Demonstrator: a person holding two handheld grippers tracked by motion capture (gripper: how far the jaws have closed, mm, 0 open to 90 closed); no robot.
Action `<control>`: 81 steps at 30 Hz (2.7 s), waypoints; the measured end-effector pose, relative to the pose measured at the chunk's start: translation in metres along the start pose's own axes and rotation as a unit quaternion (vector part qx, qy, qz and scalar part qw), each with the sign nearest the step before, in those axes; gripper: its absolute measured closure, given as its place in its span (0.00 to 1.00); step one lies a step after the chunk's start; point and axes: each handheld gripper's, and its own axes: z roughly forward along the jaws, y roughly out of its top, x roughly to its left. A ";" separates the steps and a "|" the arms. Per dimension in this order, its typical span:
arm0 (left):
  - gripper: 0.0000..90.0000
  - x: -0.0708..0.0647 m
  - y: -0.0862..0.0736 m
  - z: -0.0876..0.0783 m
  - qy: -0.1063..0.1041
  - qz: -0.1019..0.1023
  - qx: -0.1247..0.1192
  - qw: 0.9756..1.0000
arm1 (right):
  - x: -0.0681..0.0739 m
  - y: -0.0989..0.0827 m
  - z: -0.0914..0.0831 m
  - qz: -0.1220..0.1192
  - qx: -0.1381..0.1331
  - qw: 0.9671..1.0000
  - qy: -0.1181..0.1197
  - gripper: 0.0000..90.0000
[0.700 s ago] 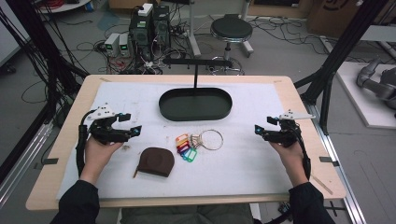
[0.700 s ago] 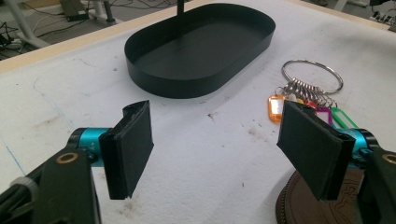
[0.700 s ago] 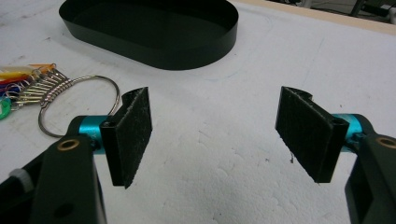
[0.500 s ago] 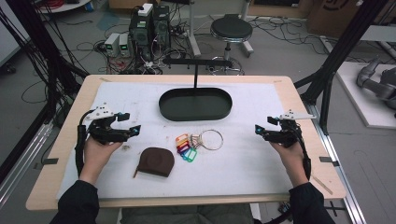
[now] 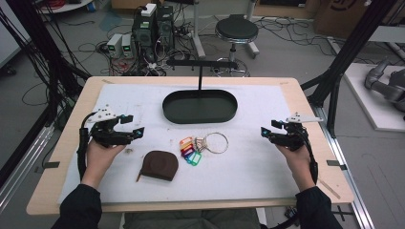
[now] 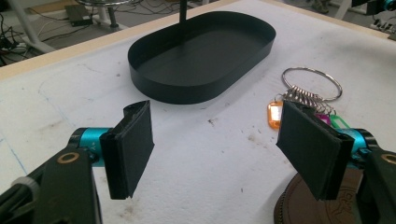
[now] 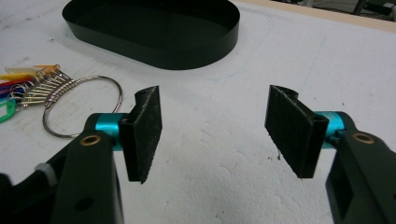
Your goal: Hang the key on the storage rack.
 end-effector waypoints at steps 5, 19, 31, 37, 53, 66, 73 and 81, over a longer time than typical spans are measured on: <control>0.30 -0.002 0.000 0.002 -0.011 -0.005 0.002 1.000 | 0.002 0.000 0.002 -0.002 0.001 1.000 0.004 0.46; 0.36 -0.035 0.023 0.038 -0.074 0.017 0.021 0.997 | 0.002 0.001 0.004 -0.003 -0.002 1.000 0.005 0.46; 0.38 -0.069 0.054 0.103 -0.119 0.030 0.055 0.991 | -0.005 0.000 -0.003 0.009 -0.020 1.000 0.001 0.46; 0.45 -0.085 0.064 0.137 -0.131 0.043 0.082 0.987 | -0.007 0.001 -0.005 0.014 -0.026 1.000 0.001 0.46; 0.65 -0.114 0.074 0.223 -0.130 0.100 0.187 0.968 | -0.010 0.001 -0.008 0.019 -0.037 0.999 0.001 0.46; 0.78 -0.104 0.061 0.247 -0.107 0.080 0.237 0.962 | -0.011 0.001 -0.009 0.018 -0.043 0.999 -0.003 0.46; 0.80 -0.108 0.058 0.251 -0.091 0.103 0.251 0.958 | -0.011 0.001 -0.009 0.016 -0.043 0.999 -0.006 0.46; 0.94 -0.117 0.058 0.250 -0.078 0.142 0.252 0.954 | -0.011 0.001 -0.010 0.018 -0.046 0.999 -0.009 0.46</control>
